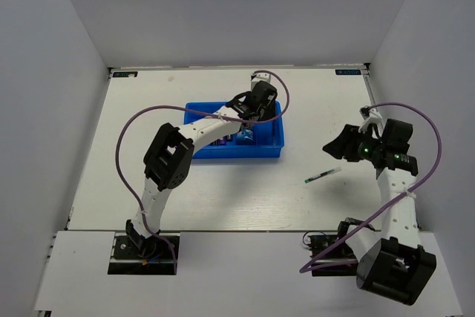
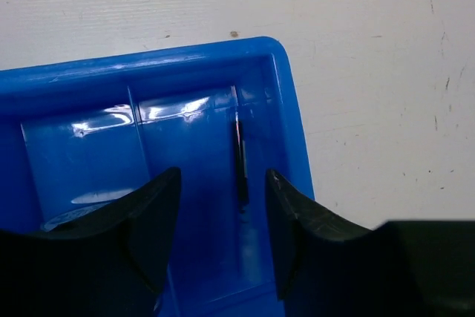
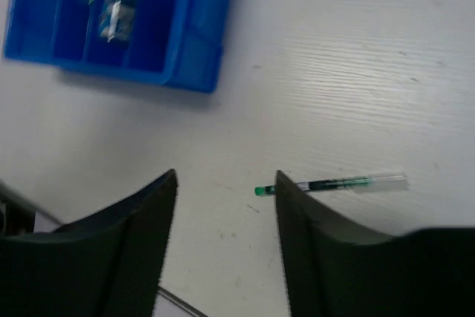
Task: Sort the stationery into containers
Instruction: Place the stationery into the container, then grab a piece of stationery with the right arm
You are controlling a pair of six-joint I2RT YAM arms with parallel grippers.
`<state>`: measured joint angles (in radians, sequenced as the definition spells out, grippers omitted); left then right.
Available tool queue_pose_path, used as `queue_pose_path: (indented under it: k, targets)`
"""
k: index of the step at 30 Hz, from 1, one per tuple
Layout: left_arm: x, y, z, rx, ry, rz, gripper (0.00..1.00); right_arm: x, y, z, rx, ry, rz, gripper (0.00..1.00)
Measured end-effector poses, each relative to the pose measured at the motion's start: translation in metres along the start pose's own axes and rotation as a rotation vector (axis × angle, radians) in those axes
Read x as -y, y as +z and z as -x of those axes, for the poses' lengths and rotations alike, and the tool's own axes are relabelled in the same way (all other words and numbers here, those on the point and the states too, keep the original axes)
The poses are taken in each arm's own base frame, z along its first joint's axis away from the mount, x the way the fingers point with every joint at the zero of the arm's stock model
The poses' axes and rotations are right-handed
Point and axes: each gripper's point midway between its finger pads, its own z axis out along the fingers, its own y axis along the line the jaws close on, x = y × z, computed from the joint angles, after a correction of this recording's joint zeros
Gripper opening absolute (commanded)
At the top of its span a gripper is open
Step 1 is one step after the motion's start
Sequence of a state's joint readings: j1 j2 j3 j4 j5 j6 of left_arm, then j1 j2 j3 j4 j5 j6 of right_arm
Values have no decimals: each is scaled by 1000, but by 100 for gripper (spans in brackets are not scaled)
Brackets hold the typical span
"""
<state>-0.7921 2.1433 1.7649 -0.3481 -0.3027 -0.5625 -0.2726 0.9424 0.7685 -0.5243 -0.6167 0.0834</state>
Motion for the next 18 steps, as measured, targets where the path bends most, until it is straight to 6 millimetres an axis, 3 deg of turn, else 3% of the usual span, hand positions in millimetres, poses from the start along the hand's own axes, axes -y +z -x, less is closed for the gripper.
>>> queue_pose_path:
  k: [1,2,4,5,7,8,10,11,13,14,18]
  targets:
    - [0,0,1,0,0,0,60,-7,0,-3,-15,-60,62,48]
    - [1,-1,3,2,-1,-3,49,-14,0,-7,-31,-109,121,40]
    - [4,-3,6,6,-2,-14,28,-29,-2,-18,-92,-185,242,35]
    - [5,-6,7,5,-2,-20,8,-34,-3,-23,-117,-271,309,35]
    - [6,-16,10,7,8,-39,1,-38,-5,-38,-159,-443,423,35]
    - [6,-26,12,7,20,-52,2,-36,-5,-47,-178,-550,472,37]
    - [4,-52,16,13,38,-85,18,-30,-6,-69,-230,-719,557,45]
    - [2,-70,18,18,48,-105,50,-26,-5,-79,-255,-796,601,48]
    - [-4,-112,23,44,58,-150,80,-15,-3,-96,-312,-921,676,56]
    - [-8,-135,26,59,69,-172,100,-11,-2,-102,-337,-958,706,58]
    - [-33,-219,35,152,94,-235,100,3,8,-111,-351,-1115,755,60]
